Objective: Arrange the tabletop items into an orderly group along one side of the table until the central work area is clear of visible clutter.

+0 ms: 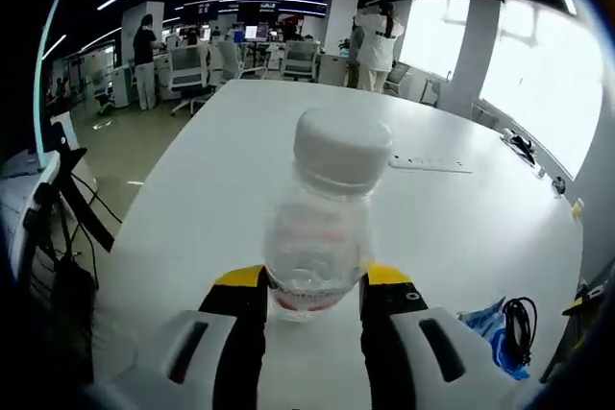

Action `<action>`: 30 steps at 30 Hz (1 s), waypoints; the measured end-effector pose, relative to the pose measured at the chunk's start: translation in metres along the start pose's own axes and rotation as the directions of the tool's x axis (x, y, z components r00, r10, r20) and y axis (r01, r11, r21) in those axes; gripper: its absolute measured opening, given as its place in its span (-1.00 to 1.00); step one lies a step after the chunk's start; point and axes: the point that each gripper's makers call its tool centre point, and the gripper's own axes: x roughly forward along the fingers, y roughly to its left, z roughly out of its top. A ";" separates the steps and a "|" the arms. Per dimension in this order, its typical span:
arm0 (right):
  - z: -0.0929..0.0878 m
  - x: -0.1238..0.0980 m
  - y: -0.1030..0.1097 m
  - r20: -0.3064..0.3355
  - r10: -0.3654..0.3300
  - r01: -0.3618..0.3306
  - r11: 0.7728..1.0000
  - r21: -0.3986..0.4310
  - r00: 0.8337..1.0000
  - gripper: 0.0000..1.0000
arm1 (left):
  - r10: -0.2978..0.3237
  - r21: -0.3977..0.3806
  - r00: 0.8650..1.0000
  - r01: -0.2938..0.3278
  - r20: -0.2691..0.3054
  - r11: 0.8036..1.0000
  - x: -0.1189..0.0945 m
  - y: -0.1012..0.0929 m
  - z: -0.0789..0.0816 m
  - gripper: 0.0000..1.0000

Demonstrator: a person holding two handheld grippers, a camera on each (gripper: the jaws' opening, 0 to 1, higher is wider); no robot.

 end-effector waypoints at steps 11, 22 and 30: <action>0.005 0.002 0.002 0.000 0.003 -0.003 1.000 -0.004 1.000 0.31 | -0.006 0.008 1.000 0.006 -0.006 1.000 0.008 0.000 0.006 -0.27; 0.005 0.003 0.002 -0.004 0.011 -0.011 1.000 -0.015 1.000 0.32 | -0.026 0.017 1.000 0.026 0.001 1.000 0.001 0.002 0.010 -0.24; 0.005 0.007 0.007 -0.004 0.028 -0.028 0.999 -0.020 1.000 0.32 | -0.034 0.014 0.999 0.034 0.024 0.999 -0.010 0.006 0.015 -0.21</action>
